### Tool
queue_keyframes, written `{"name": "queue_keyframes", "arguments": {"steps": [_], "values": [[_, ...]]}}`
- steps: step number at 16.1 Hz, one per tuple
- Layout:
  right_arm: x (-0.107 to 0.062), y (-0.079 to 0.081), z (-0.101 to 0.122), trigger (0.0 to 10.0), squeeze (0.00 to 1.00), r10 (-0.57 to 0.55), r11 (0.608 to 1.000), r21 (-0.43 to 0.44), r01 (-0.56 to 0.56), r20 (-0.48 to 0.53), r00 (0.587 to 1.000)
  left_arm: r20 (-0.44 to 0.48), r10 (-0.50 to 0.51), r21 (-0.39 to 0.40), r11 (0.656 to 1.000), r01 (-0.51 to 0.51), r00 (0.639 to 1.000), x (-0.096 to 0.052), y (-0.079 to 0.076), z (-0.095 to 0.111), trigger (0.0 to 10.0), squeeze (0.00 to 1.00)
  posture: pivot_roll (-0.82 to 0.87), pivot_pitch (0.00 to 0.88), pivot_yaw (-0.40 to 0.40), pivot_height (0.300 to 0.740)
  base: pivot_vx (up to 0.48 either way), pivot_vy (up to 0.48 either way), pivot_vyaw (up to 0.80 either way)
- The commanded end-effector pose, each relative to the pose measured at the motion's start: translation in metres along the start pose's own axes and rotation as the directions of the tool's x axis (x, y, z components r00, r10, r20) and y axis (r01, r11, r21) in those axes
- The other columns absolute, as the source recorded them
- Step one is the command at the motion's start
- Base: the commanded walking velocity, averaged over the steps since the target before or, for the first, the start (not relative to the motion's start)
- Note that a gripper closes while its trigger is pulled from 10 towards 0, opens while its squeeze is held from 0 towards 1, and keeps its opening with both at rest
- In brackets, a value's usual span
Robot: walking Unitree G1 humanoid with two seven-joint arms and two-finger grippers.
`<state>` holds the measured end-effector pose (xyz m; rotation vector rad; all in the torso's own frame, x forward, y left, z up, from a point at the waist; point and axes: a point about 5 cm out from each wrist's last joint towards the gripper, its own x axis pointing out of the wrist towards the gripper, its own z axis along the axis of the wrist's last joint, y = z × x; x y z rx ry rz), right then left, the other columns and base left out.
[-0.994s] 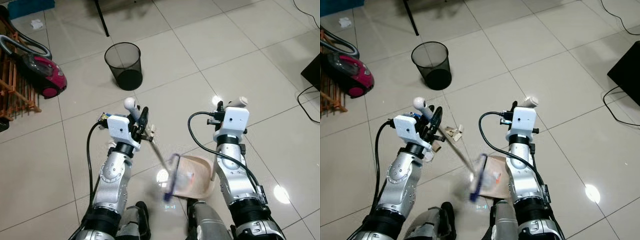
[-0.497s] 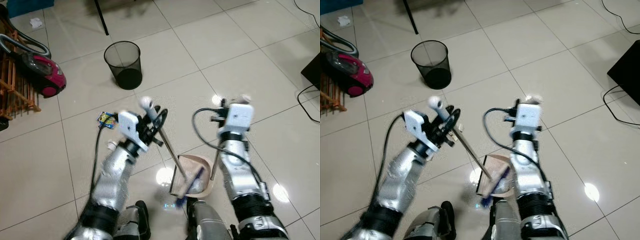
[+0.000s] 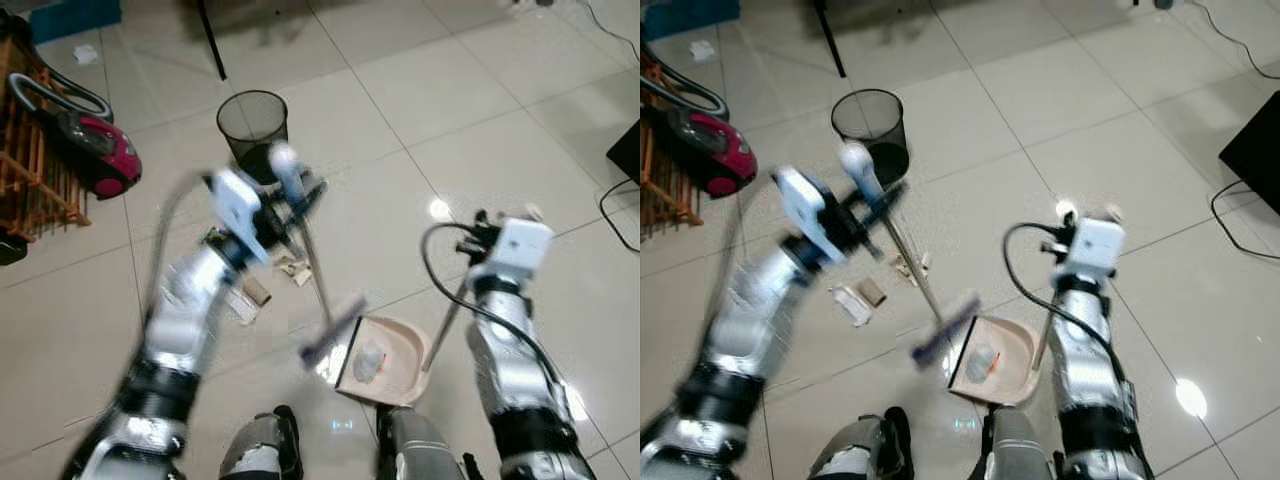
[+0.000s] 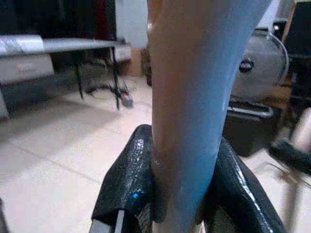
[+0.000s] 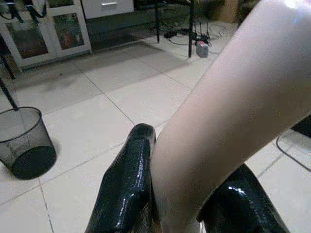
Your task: Sweep floor
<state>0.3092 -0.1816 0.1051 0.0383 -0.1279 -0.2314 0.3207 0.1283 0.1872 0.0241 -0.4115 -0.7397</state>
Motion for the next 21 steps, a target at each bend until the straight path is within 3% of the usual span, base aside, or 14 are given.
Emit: {"name": "queue_keyframes", "arguments": {"steps": [1, 3, 6, 8, 10, 13, 15, 21], "values": [[-0.003, 0.0, -0.002, 10.0, 0.0, 0.018, 1.0, 0.027, -0.017, -0.032, 0.999, 0.048, 0.043, -0.002, 0.999, -0.042, 0.998, 0.005, 0.012, 0.018, 10.0, 0.0, -0.08, 0.108, 0.081, 0.74, 0.0, 0.0, 0.0], [-0.001, -0.007, -0.001, 10.0, 0.0, 0.006, 1.0, 0.027, -0.004, -0.053, 0.999, 0.006, 0.189, 0.04, 0.981, -0.189, 0.982, 0.0, 0.04, 0.031, 10.0, 0.0, -0.08, 0.079, 0.079, 0.74, 0.0, 0.0, 0.0], [0.0, -0.012, 0.008, 10.0, 0.0, -0.006, 0.998, 0.057, 0.008, -0.037, 0.999, -0.042, 0.287, 0.121, 0.952, -0.281, 0.957, -0.017, 0.057, 0.034, 10.0, 0.0, -0.07, 0.055, 0.076, 0.74, 0.0, 0.0, 0.0], [0.006, -0.012, 0.026, 10.0, 0.0, 0.019, 0.997, 0.076, -0.019, 0.003, 1.0, -0.093, 0.387, 0.202, 0.91, -0.363, 0.918, -0.035, 0.064, 0.032, 10.0, 0.0, -0.06, 0.053, 0.066, 0.74, 0.0, 0.0, 0.0], [0.01, -0.006, 0.047, 10.0, 0.0, 0.071, 0.994, 0.081, -0.074, 0.048, 0.996, -0.12, 0.444, 0.195, 0.888, -0.417, 0.888, -0.045, 0.058, 0.025, 10.0, 0.0, -0.07, 0.051, 0.059, 0.74, 0.0, 0.0, 0.0], [0.017, 0.0, 0.075, 10.0, 0.0, 0.115, 0.988, 0.094, -0.123, 0.083, 0.99, -0.14, 0.481, 0.178, 0.872, -0.456, 0.865, -0.048, 0.041, 0.016, 10.0, 0.0, -0.07, 0.051, 0.051, 0.74, 0.0, 0.0, 0.0], [0.02, 0.0, 0.096, 10.0, 0.0, 0.115, 0.987, 0.104, -0.126, 0.102, 0.988, -0.19, 0.53, 0.221, 0.844, -0.49, 0.827, -0.049, 0.034, 0.007, 10.0, 0.0, -0.07, 0.048, 0.053, 0.74, 0.0, 0.0, 0.0], [0.021, -0.002, 0.126, 10.0, 0.0, 0.055, 0.982, 0.167, -0.083, 0.161, 0.985, -0.153, 0.528, 0.208, 0.844, -0.495, 0.835, -0.038, 0.019, 0.009, 10.0, 0.0, -0.07, 0.051, 0.055, 0.74, 0.152, 0.0, 0.0]]}}
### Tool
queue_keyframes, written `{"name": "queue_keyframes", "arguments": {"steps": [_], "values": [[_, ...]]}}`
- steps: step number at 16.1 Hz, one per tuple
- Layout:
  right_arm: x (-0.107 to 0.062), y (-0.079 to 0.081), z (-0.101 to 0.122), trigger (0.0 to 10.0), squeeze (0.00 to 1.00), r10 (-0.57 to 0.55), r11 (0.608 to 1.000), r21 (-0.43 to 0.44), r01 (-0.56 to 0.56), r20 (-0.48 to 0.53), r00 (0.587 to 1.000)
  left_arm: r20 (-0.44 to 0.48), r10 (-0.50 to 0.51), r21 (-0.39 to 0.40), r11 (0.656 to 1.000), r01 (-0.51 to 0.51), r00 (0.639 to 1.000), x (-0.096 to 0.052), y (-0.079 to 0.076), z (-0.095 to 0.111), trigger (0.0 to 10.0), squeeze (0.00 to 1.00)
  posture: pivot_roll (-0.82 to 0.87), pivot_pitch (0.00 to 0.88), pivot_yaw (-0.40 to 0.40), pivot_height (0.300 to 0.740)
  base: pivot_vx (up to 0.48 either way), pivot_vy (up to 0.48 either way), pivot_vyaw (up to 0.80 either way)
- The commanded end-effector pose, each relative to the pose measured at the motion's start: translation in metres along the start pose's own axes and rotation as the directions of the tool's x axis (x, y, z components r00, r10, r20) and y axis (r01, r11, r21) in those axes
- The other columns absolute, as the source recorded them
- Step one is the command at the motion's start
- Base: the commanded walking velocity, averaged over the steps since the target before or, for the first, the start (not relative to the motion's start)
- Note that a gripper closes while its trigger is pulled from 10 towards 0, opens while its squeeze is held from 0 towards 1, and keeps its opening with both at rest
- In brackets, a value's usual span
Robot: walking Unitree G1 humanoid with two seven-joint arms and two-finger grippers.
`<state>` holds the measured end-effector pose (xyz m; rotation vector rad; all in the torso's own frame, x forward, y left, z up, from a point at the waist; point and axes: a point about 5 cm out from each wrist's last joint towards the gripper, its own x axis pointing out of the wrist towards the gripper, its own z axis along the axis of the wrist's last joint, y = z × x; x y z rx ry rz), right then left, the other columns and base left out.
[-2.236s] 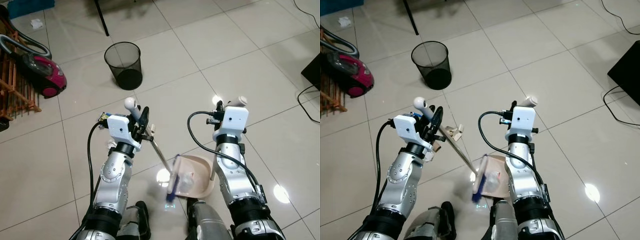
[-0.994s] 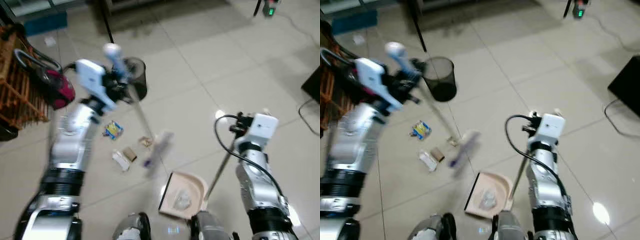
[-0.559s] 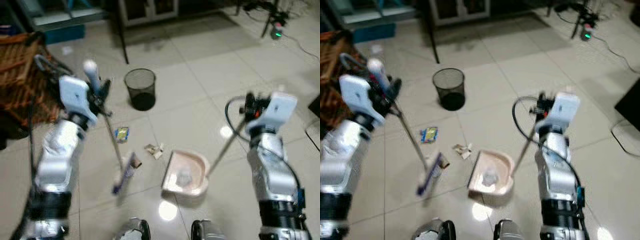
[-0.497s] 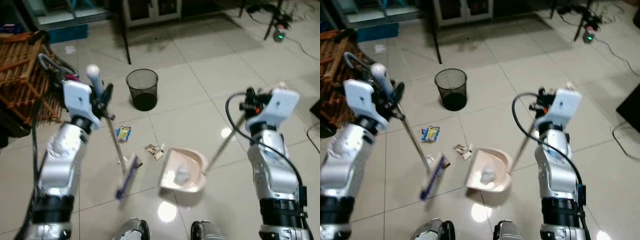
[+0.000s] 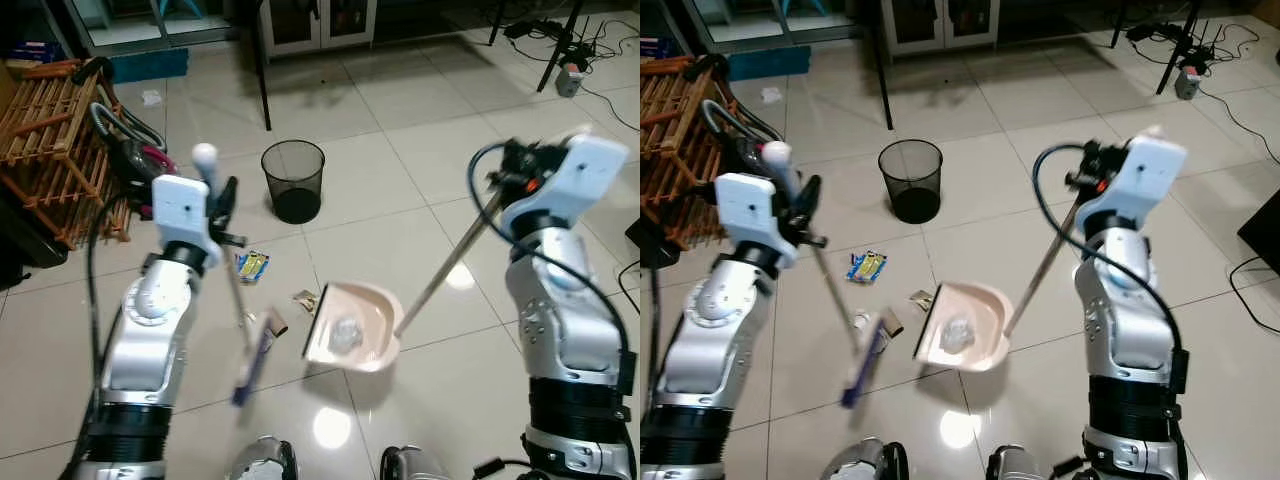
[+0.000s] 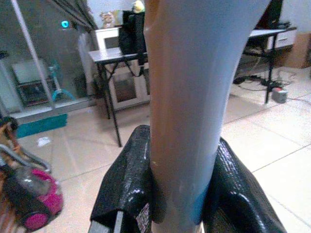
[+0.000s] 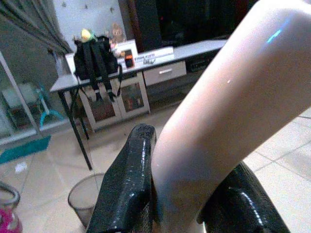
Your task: Sweep floor
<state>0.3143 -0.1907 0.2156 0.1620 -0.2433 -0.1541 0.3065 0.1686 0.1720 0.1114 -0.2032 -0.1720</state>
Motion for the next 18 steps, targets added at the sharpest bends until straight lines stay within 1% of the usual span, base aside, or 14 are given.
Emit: {"name": "queue_keyframes", "arguments": {"steps": [1, 2, 5, 6, 7, 10, 14, 18], "values": [[0.003, 0.002, 0.02, 10.0, 0.0, 0.0, 0.999, 0.038, -0.003, 0.06, 0.998, 0.057, 0.016, 0.027, 0.999, -0.018, 0.998, 0.0, 0.001, 0.014, 10.0, 0.0, -0.07, 0.049, 0.048, 0.74, 0.352, 0.0, 0.0], [0.003, 0.003, 0.021, 10.0, 0.0, -0.003, 0.999, 0.049, 0.0, 0.061, 0.998, 0.058, 0.02, 0.029, 0.999, -0.022, 0.998, -0.001, 0.001, 0.013, 10.0, 0.0, -0.07, 0.049, 0.048, 0.74, 0.356, 0.0, 0.0], [0.006, 0.002, 0.024, 10.0, 0.0, -0.012, 0.998, 0.064, 0.008, 0.061, 0.998, 0.058, 0.04, 0.036, 0.998, -0.042, 0.998, -0.002, 0.001, 0.014, 10.0, 0.0, -0.05, 0.044, 0.041, 0.74, 0.377, 0.0, -0.6], [0.007, 0.003, 0.025, 10.0, 0.0, -0.007, 0.997, 0.076, 0.003, 0.061, 0.998, 0.057, 0.034, 0.05, 0.998, -0.037, 0.998, -0.003, 0.001, 0.014, 10.0, 0.0, -0.05, 0.041, 0.04, 0.74, 0.382, 0.0, -0.49], [0.008, 0.004, 0.027, 10.0, 0.0, -0.001, 0.997, 0.073, -0.003, 0.064, 0.998, 0.052, 0.03, 0.068, 0.997, -0.034, 0.998, -0.005, 0.003, 0.012, 10.0, 0.0, -0.05, 0.04, 0.039, 0.74, 0.382, 0.0, 0.0], [0.008, 0.005, 0.028, 10.0, 0.0, 0.001, 0.997, 0.077, -0.006, 0.065, 0.998, 0.052, 0.045, 0.067, 0.997, -0.049, 0.998, -0.005, 0.006, 0.012, 10.0, 0.0, -0.05, 0.031, 0.036, 0.74, 0.382, 0.0, 0.0], [0.011, 0.001, 0.033, 10.0, 0.0, -0.014, 0.994, 0.106, 0.006, 0.08, 0.997, 0.05, 0.047, 0.069, 0.996, -0.051, 0.998, -0.007, 0.004, 0.01, 10.0, 0.0, -0.05, 0.018, 0.033, 0.74, 0.38, 0.0, 0.0], [0.014, 0.003, 0.038, 10.0, 0.0, -0.011, 0.99, 0.143, -0.003, 0.096, 0.995, 0.047, 0.06, 0.083, 0.994, -0.064, 0.997, -0.01, 0.01, 0.01, 10.0, 0.0, -0.04, 0.002, 0.028, 0.74, 0.383, 0.0, 0.0]]}}
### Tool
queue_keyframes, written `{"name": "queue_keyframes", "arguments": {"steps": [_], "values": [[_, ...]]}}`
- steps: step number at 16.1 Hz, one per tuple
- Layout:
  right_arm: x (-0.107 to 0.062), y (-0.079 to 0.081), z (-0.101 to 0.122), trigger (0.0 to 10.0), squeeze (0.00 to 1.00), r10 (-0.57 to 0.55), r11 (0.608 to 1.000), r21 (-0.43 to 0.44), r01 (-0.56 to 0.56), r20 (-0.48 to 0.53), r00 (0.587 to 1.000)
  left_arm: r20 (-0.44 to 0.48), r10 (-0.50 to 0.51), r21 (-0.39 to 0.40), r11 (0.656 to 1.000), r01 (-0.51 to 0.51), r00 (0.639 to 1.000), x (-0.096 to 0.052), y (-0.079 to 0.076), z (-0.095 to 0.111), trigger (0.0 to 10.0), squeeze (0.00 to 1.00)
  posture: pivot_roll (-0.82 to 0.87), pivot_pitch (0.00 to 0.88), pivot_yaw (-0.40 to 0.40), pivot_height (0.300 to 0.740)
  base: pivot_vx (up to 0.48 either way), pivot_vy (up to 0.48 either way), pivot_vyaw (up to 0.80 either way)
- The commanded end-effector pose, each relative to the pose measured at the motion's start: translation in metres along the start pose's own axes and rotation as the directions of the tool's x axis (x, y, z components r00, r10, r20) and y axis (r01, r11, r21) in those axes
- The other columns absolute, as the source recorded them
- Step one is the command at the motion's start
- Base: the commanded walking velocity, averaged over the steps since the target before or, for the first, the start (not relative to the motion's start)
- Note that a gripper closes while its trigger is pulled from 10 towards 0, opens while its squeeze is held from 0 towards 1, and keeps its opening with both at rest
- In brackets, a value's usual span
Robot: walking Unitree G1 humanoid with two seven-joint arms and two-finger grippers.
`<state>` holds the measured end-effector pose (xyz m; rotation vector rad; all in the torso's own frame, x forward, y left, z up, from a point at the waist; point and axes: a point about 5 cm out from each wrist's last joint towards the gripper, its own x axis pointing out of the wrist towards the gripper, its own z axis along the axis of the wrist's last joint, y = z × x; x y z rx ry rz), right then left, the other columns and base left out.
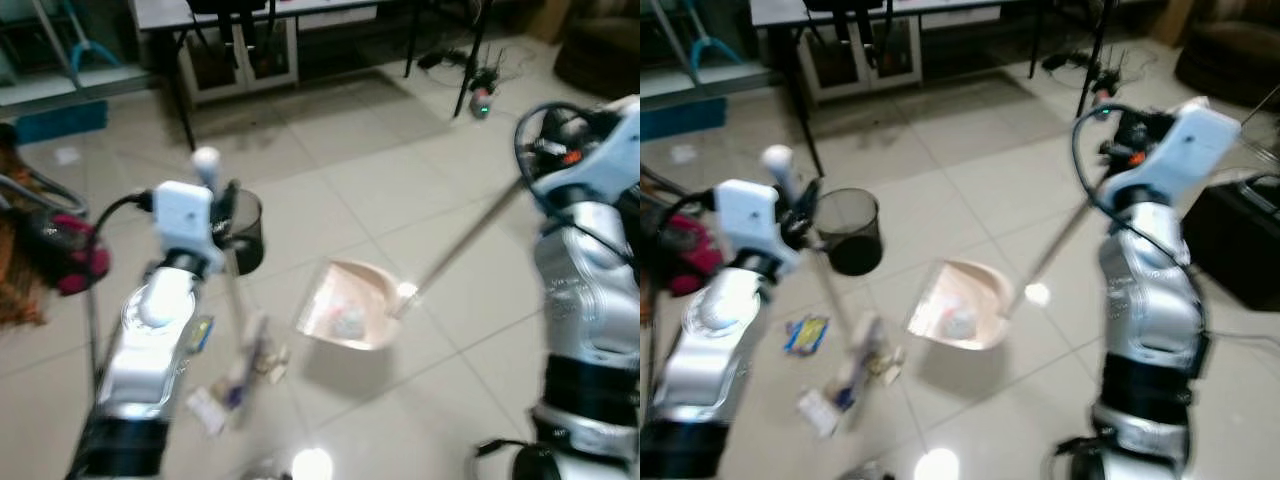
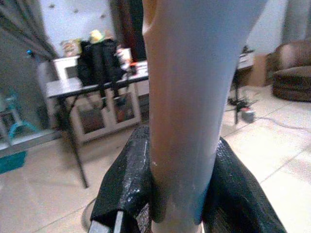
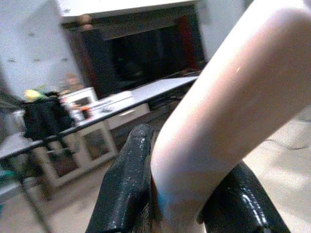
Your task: Sweep floor
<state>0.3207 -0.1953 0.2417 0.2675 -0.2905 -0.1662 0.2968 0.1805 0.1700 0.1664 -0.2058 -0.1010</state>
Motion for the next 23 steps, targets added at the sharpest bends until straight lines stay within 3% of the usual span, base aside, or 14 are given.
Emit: {"name": "queue_keyframes", "arguments": {"steps": [1, 12, 16, 19, 23], "values": [[0.002, 0.003, 0.014, 10.0, 0.0, 0.019, 0.999, 0.043, -0.021, 0.056, 0.998, 0.051, 0.001, 0.023, 1.0, -0.002, 0.999, 0.002, 0.001, 0.011, 10.0, 0.0, -0.04, 0.002, 0.028, 0.74, 0.382, 0.0, 0.0], [0.012, 0.003, 0.031, 10.0, 0.0, -0.012, 0.994, 0.112, 0.001, 0.101, 0.995, 0.041, 0.014, 0.027, 1.0, -0.015, 0.999, 0.002, 0.0, 0.009, 10.0, 0.0, -0.03, 0.001, 0.026, 0.74, 0.383, 0.0, 0.0], [0.016, 0.002, 0.036, 10.0, 0.0, -0.022, 0.997, 0.078, 0.013, 0.118, 0.993, 0.039, 0.016, 0.023, 1.0, -0.017, 0.999, 0.002, 0.0, 0.009, 10.0, 0.0, -0.03, 0.005, 0.027, 0.74, 0.384, 0.0, 0.0], [0.018, -0.005, 0.036, 10.0, 0.0, -0.073, 0.996, 0.053, 0.067, 0.116, 0.991, 0.038, 0.014, 0.023, 1.0, -0.015, 0.999, 0.003, -0.001, 0.008, 10.0, 0.0, -0.03, 0.005, 0.027, 0.74, 0.381, 0.0, 0.41], [0.017, -0.011, 0.037, 10.0, 0.0, -0.117, 0.989, 0.105, 0.104, 0.123, 0.986, 0.037, 0.001, 0.028, 1.0, -0.002, 0.999, 0.004, -0.002, 0.008, 10.0, 0.0, -0.04, 0.004, 0.032, 0.74, 0.383, 0.0, 0.4]]}}
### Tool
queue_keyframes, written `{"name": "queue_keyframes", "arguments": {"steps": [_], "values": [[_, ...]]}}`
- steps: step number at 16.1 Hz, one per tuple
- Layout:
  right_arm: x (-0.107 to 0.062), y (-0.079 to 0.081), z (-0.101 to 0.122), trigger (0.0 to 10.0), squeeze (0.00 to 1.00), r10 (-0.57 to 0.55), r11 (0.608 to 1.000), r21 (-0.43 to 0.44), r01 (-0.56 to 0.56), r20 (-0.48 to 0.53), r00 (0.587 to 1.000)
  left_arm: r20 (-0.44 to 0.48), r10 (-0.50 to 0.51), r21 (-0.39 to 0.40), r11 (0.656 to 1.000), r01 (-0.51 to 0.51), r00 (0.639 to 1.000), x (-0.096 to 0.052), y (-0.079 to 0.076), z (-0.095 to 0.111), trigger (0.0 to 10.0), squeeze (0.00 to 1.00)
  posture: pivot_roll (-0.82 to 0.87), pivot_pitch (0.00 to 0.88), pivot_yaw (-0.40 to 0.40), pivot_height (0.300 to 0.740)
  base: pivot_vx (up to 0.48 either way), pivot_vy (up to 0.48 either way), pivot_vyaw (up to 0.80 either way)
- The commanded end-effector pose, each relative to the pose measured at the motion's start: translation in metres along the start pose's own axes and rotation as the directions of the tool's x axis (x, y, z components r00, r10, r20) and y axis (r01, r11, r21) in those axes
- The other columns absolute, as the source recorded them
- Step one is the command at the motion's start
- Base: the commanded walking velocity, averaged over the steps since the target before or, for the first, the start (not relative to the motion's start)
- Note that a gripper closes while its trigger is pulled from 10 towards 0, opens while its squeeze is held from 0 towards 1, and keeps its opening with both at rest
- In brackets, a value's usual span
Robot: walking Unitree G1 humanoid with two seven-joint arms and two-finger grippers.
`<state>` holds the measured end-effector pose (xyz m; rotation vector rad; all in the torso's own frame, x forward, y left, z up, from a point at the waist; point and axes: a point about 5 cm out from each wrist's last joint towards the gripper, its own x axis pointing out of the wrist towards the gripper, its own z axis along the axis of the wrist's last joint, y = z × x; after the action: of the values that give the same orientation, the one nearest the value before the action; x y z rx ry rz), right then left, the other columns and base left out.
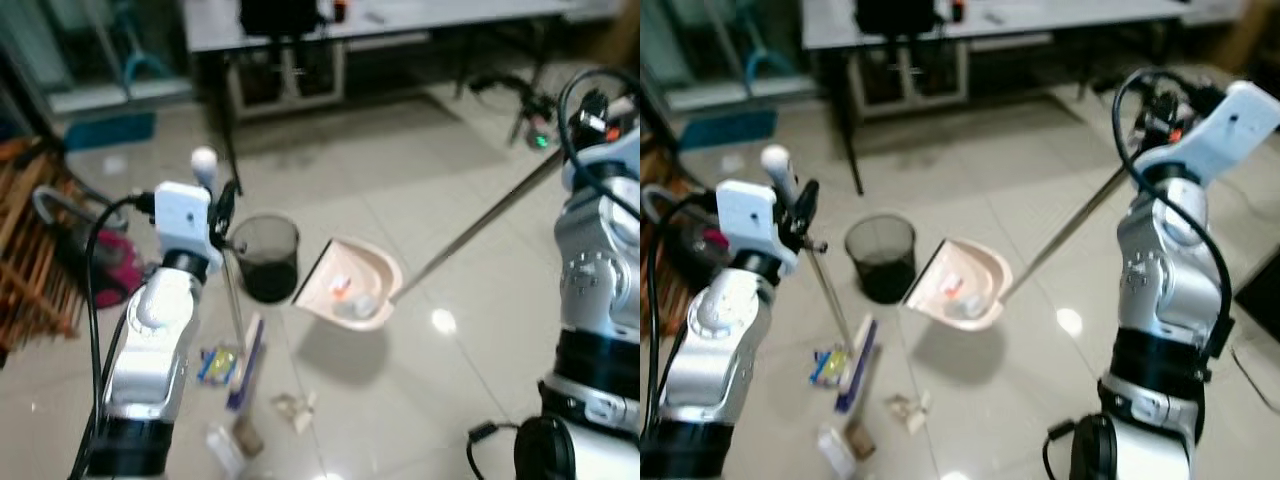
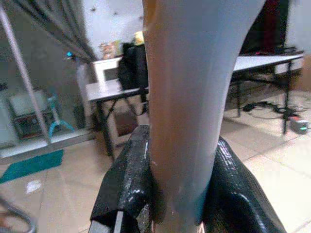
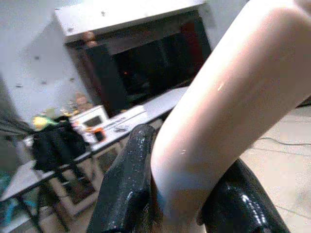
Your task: Sweep floor
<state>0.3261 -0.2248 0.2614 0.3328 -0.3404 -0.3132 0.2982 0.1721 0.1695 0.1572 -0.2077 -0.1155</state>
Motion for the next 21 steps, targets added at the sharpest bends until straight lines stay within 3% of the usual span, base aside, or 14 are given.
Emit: {"name": "queue_keyframes", "arguments": {"steps": [1, 21], "values": [[0.0004, 0.0111, 0.0125, 10.0, 0.0, 0.034, 0.998, 0.054, -0.037, 0.06, 0.998, 0.034, 0.014, 0.039, 0.999, -0.015, 0.999, 0.0016, 0.0063, 0.0077, 10.0, 0.0, -0.04, 0.004, 0.032, 0.74, 0.386, 0.0, 0.0], [0.0038, 0.0103, 0.0097, 10.0, 0.0, 0.0, 0.998, 0.07, -0.005, 0.076, 0.997, 0.025, 0.0, 0.049, 0.999, -0.001, 1.0, 0.0007, 0.0038, 0.0053, 10.0, 0.0, -0.03, 0.016, 0.032, 0.74, 0.386, 0.0, 0.0]]}}
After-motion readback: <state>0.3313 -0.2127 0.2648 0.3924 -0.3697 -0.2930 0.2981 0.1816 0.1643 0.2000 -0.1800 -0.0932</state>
